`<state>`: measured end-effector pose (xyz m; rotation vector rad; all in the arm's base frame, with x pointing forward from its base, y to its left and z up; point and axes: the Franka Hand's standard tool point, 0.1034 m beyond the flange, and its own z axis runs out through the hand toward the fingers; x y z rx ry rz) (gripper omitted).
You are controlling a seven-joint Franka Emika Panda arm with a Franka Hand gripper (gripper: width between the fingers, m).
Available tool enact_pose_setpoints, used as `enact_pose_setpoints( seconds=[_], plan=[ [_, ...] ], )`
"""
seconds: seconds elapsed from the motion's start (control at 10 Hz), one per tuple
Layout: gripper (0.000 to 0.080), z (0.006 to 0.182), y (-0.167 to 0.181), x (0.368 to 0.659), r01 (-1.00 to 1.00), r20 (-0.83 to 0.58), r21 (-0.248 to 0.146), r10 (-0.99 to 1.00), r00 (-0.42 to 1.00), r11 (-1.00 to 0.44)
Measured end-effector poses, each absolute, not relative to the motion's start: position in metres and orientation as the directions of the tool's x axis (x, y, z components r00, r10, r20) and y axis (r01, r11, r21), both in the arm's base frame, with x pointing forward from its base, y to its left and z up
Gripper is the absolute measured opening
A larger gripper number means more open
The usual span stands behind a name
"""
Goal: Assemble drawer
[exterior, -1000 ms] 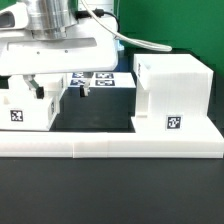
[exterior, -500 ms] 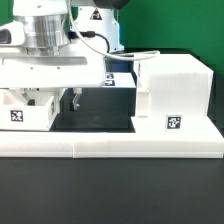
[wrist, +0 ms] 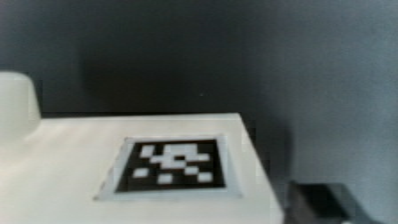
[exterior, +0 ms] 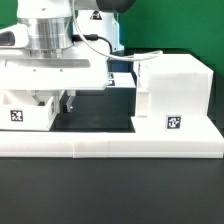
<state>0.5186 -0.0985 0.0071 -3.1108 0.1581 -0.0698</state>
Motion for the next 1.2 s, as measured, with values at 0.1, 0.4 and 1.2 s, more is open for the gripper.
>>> enact_pose_setpoints(
  seconds=[0.1, 0.4, 1.2],
  plan=[
    [0.0209, 0.007, -0.098, 0.519, -0.101, 0.043, -0.028, -0.102, 0.994, -0.995],
    [0.0041, 0.007, -0.098, 0.519, -0.100, 0.043, -0.028, -0.102, 0.994, -0.995],
    [0.0041, 0.025, -0.069, 0.521, 0.059, -0.009, -0.051, 0.060, 0.998, -0.997]
  ],
)
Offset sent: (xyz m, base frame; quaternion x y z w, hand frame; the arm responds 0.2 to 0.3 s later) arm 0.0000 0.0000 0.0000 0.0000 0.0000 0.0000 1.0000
